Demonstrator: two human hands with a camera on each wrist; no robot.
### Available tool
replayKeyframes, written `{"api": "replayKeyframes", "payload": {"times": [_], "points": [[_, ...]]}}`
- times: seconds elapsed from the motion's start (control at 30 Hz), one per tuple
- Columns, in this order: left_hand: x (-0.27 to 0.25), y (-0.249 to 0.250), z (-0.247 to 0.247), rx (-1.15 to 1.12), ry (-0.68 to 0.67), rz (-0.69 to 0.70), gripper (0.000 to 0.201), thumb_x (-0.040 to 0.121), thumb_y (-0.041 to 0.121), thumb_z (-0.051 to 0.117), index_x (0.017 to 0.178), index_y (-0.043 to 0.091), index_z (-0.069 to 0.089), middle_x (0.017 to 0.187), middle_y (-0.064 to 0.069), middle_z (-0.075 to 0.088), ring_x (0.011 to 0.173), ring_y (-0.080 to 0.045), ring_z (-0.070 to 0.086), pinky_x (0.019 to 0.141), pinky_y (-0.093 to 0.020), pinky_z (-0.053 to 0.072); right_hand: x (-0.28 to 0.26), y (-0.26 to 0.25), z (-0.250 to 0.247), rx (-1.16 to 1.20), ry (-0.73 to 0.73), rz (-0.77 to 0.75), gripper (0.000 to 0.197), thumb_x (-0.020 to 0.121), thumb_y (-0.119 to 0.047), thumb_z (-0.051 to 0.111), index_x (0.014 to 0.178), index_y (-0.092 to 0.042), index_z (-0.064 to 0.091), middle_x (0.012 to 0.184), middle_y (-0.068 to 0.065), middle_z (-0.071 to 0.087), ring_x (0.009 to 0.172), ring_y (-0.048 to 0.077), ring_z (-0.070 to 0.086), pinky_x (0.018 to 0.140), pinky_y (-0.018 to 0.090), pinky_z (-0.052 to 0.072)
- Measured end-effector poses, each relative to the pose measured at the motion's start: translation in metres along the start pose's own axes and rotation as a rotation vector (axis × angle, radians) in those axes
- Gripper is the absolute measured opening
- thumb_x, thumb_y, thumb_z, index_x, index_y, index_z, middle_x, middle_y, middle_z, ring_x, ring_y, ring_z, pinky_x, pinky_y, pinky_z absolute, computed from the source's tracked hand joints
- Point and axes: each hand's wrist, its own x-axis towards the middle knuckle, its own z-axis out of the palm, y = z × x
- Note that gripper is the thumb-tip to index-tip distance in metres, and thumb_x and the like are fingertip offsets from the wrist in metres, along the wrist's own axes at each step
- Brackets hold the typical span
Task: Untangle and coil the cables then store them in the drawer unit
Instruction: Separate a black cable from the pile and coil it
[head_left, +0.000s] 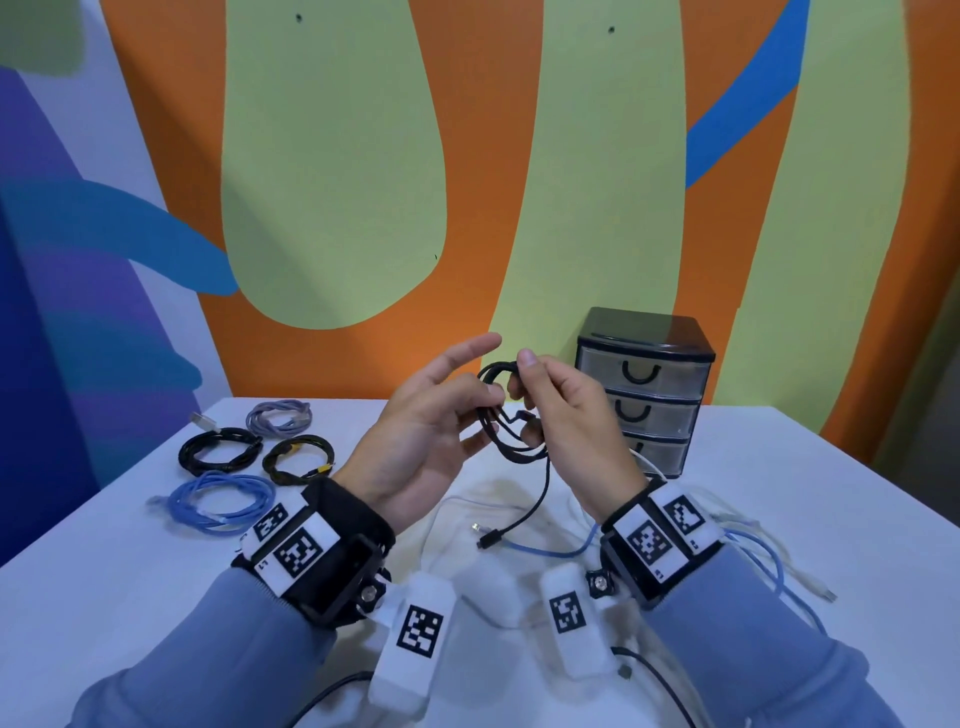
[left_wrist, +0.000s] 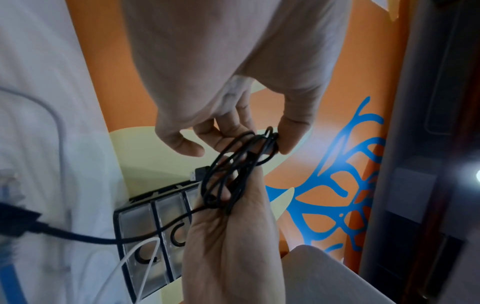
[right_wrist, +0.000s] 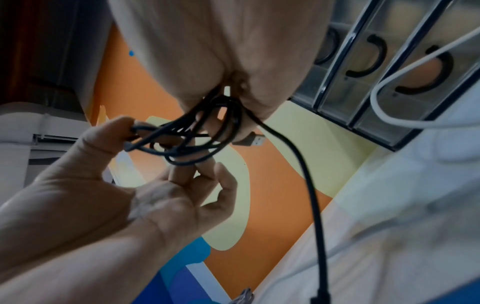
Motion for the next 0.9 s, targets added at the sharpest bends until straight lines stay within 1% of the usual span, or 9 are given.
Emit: {"api": "replayKeyframes", "payload": {"times": [0.1, 0.27, 0.43, 0.57, 0.63, 0.7, 0.77, 0.87, 0.9], "points": [[-0.0009, 0.0013, -0.0004, 0.053, 0.014, 0.017, 0.059, 0.080, 0.005, 0.068, 0.137, 0.019, 0.067, 0.088, -0.006, 0.066, 0.083, -0.016, 0.063, 0.092, -0.037, 0.046, -0.0013, -0.0012, -0.0002, -0.014, -0.052, -0.023, 0.038, 0.111, -0.036, 0.049, 0.084, -0.011, 0.061, 0.066, 0.001, 0.057, 0.060, 0.018, 0.047, 0.050, 0.027, 0.039], [-0.0025, 0.0036, -0.0019, 0.143, -0.006, 0.021, 0.059, 0.080, 0.008, 0.078, 0.137, 0.021, 0.067, 0.103, -0.015, 0.066, 0.098, -0.019, 0.065, 0.111, -0.044, 0.044, -0.0014, -0.0021, -0.0060, 0.048, 0.001, 0.061, 0.036, 0.109, -0.037, 0.054, 0.086, -0.012, 0.067, 0.052, -0.003, 0.039, 0.053, 0.015, 0.038, 0.047, 0.026, 0.032], [-0.0024, 0.0044, -0.0026, 0.120, -0.046, 0.027, 0.061, 0.082, 0.005, 0.080, 0.140, 0.019, 0.064, 0.106, -0.018, 0.073, 0.118, -0.034, 0.070, 0.116, -0.051, 0.043, -0.0003, -0.0009, -0.0043, 0.051, -0.010, 0.054, 0.037, 0.110, -0.037, 0.051, 0.086, -0.012, 0.062, 0.072, 0.001, 0.064, 0.068, 0.012, 0.059, 0.048, 0.024, 0.038], [-0.0031, 0.0046, -0.0006, 0.206, -0.027, 0.073, 0.063, 0.082, 0.004, 0.082, 0.139, 0.018, 0.062, 0.105, -0.022, 0.076, 0.105, -0.030, 0.070, 0.117, -0.054, 0.043, -0.0018, -0.0016, -0.0034, 0.038, -0.028, 0.076, 0.037, 0.111, -0.038, 0.047, 0.086, -0.014, 0.059, 0.063, 0.001, 0.059, 0.059, 0.016, 0.055, 0.047, 0.023, 0.038], [-0.0026, 0.0036, 0.0007, 0.349, -0.004, 0.119, 0.060, 0.082, 0.007, 0.085, 0.136, 0.023, 0.063, 0.106, -0.016, 0.078, 0.101, -0.023, 0.071, 0.114, -0.050, 0.047, -0.0018, -0.0011, -0.0037, 0.003, 0.012, 0.066, 0.037, 0.111, -0.038, 0.048, 0.085, -0.014, 0.060, 0.062, 0.001, 0.059, 0.061, 0.019, 0.052, 0.048, 0.025, 0.036], [-0.0011, 0.0017, 0.0009, 0.542, 0.070, 0.188, 0.059, 0.077, 0.022, 0.089, 0.130, 0.032, 0.065, 0.106, -0.002, 0.075, 0.095, -0.013, 0.068, 0.100, -0.035, 0.050, -0.0014, 0.0003, -0.0043, -0.004, 0.041, 0.076, 0.037, 0.110, -0.038, 0.048, 0.086, -0.013, 0.061, 0.060, 0.001, 0.059, 0.060, 0.017, 0.049, 0.049, 0.026, 0.035], [-0.0015, 0.0007, 0.0009, 0.763, 0.196, 0.276, 0.054, 0.071, 0.036, 0.088, 0.119, 0.036, 0.061, 0.104, 0.007, 0.061, 0.090, -0.009, 0.058, 0.084, -0.027, 0.046, -0.0007, 0.0032, -0.0049, -0.034, 0.059, 0.089, 0.037, 0.111, -0.039, 0.048, 0.087, -0.013, 0.061, 0.058, -0.001, 0.059, 0.057, 0.015, 0.048, 0.049, 0.024, 0.035], [-0.0056, -0.0001, 0.0032, 1.038, 0.248, 0.429, 0.032, 0.078, 0.039, 0.084, 0.096, 0.030, 0.059, 0.088, 0.013, 0.049, 0.080, -0.006, 0.047, 0.069, -0.027, 0.035, -0.0003, 0.0057, -0.0044, -0.081, 0.089, 0.070, 0.038, 0.111, -0.040, 0.046, 0.089, -0.012, 0.060, 0.059, -0.002, 0.062, 0.058, 0.014, 0.051, 0.054, 0.028, 0.039], [-0.0064, 0.0001, 0.0046, 1.097, 0.240, 0.449, 0.025, 0.077, 0.047, 0.079, 0.087, 0.031, 0.062, 0.083, 0.012, 0.050, 0.077, -0.006, 0.048, 0.066, -0.028, 0.034, -0.0004, 0.0054, -0.0044, -0.093, 0.096, 0.058, 0.038, 0.111, -0.040, 0.046, 0.089, -0.011, 0.059, 0.059, -0.001, 0.063, 0.058, 0.013, 0.052, 0.056, 0.030, 0.040]]}}
